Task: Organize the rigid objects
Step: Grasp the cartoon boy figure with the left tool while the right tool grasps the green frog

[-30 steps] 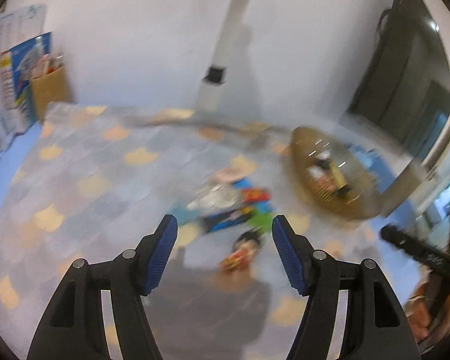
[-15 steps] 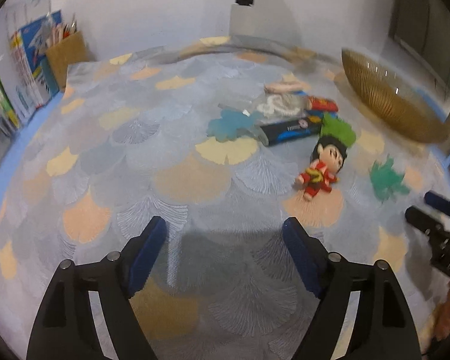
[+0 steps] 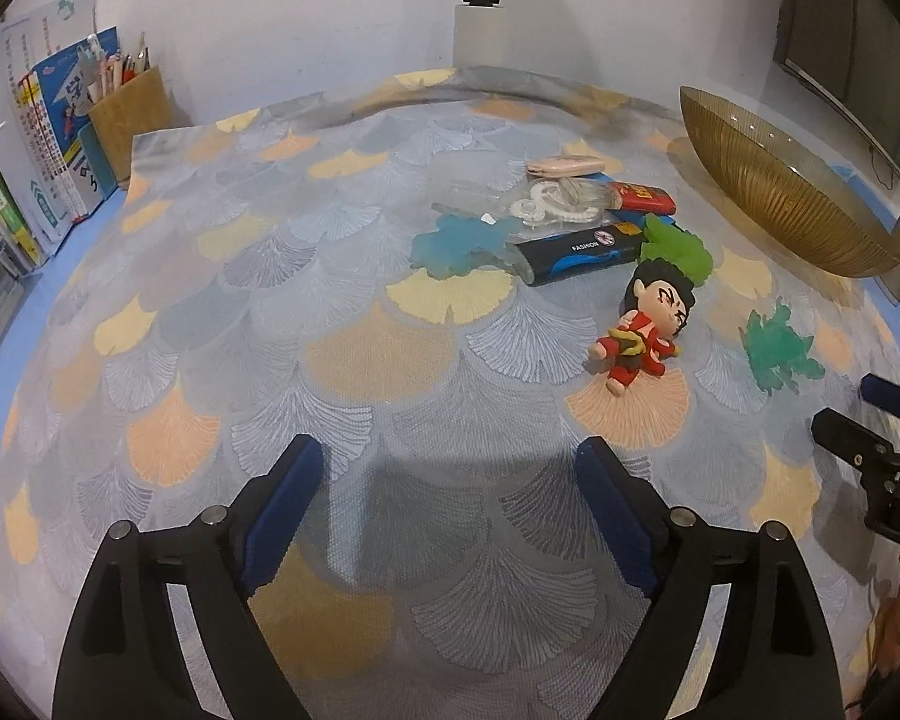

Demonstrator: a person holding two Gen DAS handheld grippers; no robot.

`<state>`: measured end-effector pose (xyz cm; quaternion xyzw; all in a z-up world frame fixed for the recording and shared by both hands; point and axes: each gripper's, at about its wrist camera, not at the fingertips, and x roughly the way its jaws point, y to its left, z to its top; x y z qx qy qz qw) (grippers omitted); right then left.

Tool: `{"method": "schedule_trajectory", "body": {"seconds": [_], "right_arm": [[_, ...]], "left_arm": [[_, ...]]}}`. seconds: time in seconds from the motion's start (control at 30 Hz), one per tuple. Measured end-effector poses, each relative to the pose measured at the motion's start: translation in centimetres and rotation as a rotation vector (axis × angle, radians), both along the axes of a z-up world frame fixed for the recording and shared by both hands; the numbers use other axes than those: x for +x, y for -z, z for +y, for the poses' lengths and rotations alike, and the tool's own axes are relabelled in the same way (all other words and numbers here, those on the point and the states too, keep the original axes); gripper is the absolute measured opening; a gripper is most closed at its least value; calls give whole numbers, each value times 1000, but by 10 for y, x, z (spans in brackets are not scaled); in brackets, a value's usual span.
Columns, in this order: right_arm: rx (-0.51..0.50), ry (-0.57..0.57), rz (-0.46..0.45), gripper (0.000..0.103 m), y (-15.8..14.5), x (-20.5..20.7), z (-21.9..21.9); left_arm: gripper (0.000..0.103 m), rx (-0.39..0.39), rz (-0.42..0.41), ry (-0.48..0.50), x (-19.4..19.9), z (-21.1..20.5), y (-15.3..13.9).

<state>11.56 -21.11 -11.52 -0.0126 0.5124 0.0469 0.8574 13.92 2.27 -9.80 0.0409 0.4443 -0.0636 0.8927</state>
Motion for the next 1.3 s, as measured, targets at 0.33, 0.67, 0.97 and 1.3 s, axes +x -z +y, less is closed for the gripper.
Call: {"method": "schedule_trajectory", "body": {"seconds": [0.33,0.67,0.97,1.3], "right_arm": [[107,-50,85,85,-1,0,0],[200,-47,118,85,1,38,26],[106,-99,53,49,1,47,42],[107,-138,3,49,-29,4,9]], "left_arm": [[86,-233,29,203,10,4,-32],[66,-173,77,308,49,-54,-23],[27,-159,104,325,52,-68,-11],[27,-222,62,253,3,-32,-19]]}}
